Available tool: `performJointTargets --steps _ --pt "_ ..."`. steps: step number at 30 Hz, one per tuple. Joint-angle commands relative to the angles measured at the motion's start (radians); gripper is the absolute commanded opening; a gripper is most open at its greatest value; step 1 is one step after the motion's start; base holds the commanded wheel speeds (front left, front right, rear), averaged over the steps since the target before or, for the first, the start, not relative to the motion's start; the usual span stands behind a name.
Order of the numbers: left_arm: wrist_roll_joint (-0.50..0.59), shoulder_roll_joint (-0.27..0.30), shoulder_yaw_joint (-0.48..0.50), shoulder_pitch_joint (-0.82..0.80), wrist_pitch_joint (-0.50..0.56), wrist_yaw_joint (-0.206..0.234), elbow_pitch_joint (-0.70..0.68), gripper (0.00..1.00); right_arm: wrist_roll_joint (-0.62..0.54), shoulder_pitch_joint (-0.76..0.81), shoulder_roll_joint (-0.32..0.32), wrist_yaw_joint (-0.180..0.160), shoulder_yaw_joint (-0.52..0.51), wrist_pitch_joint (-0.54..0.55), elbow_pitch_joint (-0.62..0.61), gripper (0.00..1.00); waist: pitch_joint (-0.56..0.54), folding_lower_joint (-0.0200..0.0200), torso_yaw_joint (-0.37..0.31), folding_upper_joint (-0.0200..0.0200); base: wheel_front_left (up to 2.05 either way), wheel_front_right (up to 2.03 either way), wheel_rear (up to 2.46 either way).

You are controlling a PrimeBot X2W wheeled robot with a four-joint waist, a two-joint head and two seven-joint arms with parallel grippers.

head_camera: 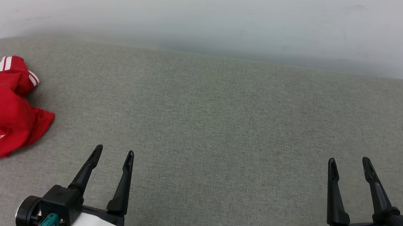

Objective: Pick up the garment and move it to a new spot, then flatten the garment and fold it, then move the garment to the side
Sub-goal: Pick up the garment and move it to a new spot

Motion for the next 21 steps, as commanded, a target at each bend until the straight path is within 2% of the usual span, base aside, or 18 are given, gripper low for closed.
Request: performJointTargets --steps 1,9,18,21 --pt "0.017 -0.001 -0.003 0.008 -0.008 -0.003 0.0 1.0 -0.022 0.01 0.001 -0.001 0.005 -0.008 -0.01 1.0 0.002 0.0 0.012 0.0 0.0 0.0 0.0" --pt "0.009 -0.001 0.015 0.001 -0.01 0.004 0.01 1.0 -0.001 0.015 0.002 -0.001 0.031 -0.01 0.002 1.0 0.004 0.0 0.085 0.0 0.0 0.0 0.0" --pt "0.01 -0.001 0.044 0.015 -0.01 -0.004 0.029 1.0 0.001 0.03 0.001 -0.001 0.07 -0.01 0.015 1.0 -0.011 0.0 0.232 0.0 0.0 0.0 0.0" --pt "0.011 -0.001 0.047 0.019 -0.01 -0.004 0.032 1.0 -0.004 0.031 0.002 -0.001 0.079 -0.01 0.018 1.0 -0.016 0.0 0.262 0.0 0.0 0.0 0.0"
